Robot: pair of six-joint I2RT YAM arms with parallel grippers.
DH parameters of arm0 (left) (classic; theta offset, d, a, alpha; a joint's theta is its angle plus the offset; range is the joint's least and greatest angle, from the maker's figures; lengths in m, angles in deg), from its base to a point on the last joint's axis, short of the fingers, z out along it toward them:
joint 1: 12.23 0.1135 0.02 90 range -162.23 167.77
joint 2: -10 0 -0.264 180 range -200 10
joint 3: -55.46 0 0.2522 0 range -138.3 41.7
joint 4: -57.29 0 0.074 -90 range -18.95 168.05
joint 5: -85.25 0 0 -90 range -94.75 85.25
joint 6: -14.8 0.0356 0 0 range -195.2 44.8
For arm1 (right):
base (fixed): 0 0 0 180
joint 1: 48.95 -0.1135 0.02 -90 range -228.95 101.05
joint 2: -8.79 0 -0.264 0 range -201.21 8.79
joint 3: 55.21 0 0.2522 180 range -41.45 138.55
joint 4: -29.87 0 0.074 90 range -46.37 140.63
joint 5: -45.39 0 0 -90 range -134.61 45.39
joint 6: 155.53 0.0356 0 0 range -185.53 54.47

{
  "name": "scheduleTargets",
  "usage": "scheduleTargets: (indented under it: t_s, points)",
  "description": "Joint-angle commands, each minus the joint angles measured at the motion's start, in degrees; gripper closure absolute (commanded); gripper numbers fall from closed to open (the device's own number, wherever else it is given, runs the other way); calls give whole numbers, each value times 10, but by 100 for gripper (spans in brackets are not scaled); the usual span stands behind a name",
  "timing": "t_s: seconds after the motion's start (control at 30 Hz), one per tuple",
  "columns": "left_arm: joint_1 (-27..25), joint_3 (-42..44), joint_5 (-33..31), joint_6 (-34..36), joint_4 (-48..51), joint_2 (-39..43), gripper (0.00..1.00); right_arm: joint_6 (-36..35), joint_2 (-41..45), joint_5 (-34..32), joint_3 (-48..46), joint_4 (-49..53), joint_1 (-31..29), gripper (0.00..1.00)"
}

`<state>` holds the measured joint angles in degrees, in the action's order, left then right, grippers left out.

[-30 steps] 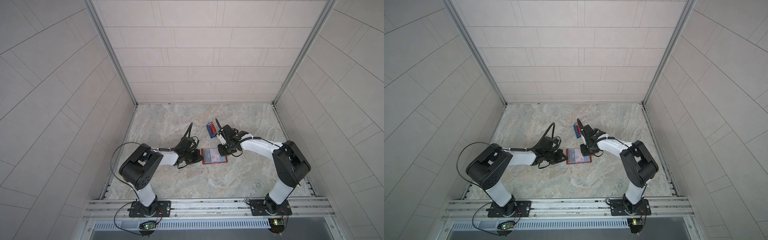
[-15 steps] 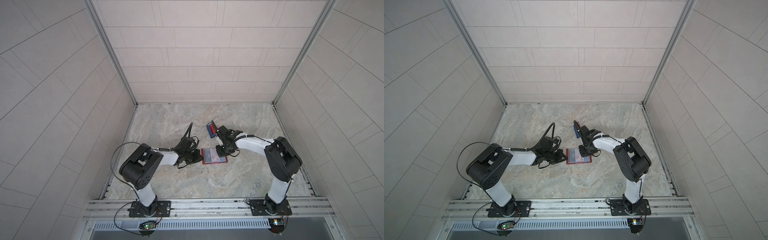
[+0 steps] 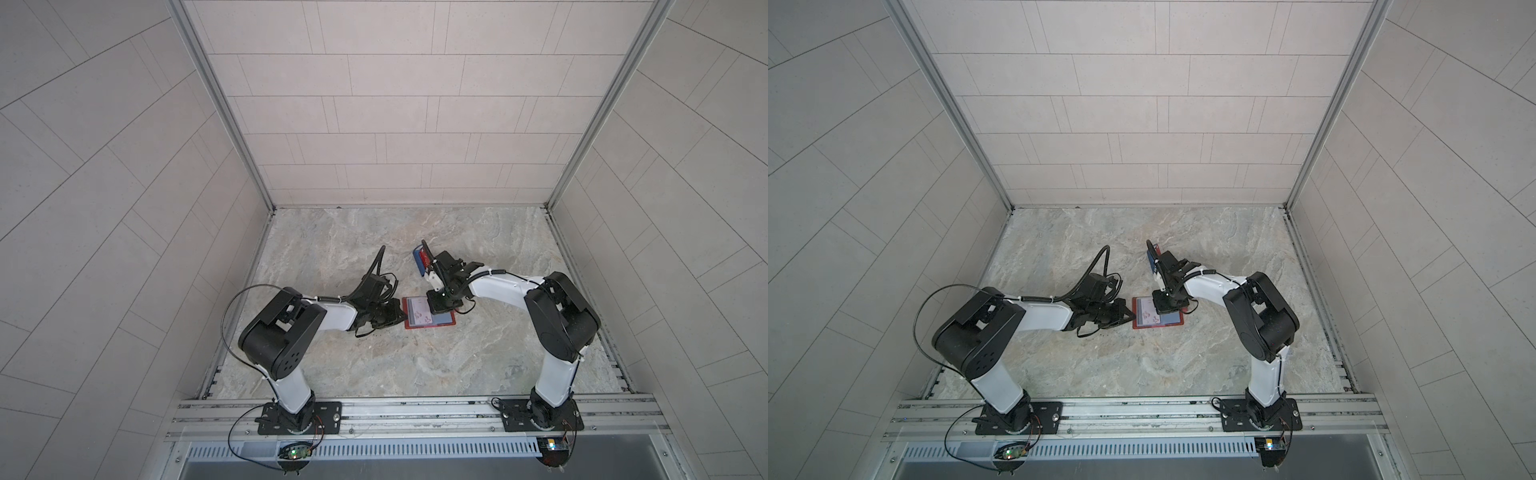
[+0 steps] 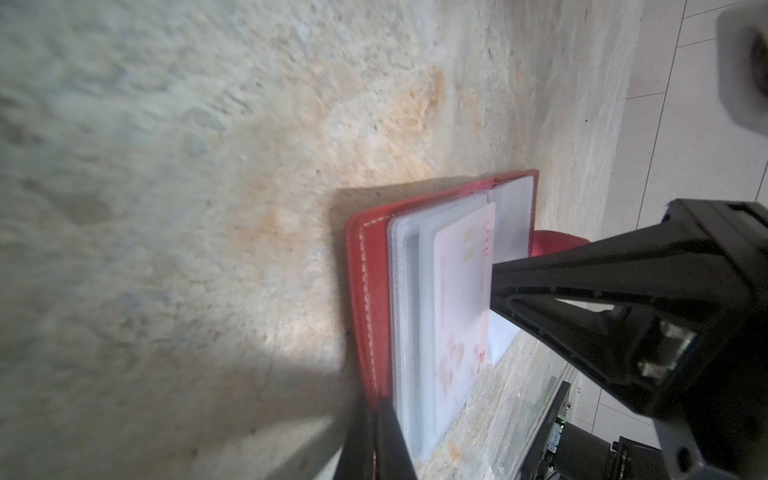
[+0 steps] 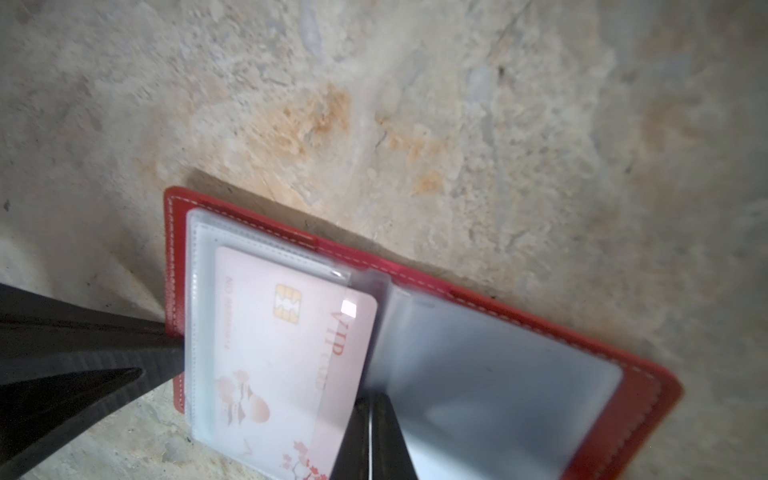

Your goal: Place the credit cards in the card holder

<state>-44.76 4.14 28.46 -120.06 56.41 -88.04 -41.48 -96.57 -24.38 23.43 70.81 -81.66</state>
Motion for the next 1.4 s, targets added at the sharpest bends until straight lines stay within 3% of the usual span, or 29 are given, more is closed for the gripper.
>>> scheduleTargets:
  t_s: [0.0, 0.47, 1.07, 1.37]
  points:
    - [-1, 4, -3, 2, 9, -11, 100, 6, -12, 28, -17, -8, -4, 93]
    - [0, -1, -1, 4, 13, -12, 100, 19, 24, 102, -39, -62, -3, 91]
    - [-1, -46, -33, 59, 137, 32, 100, -33, 140, -153, -35, 90, 8, 55]
    - [-1, -57, -41, 66, 160, 45, 100, -44, 109, -141, -38, 101, 8, 50]
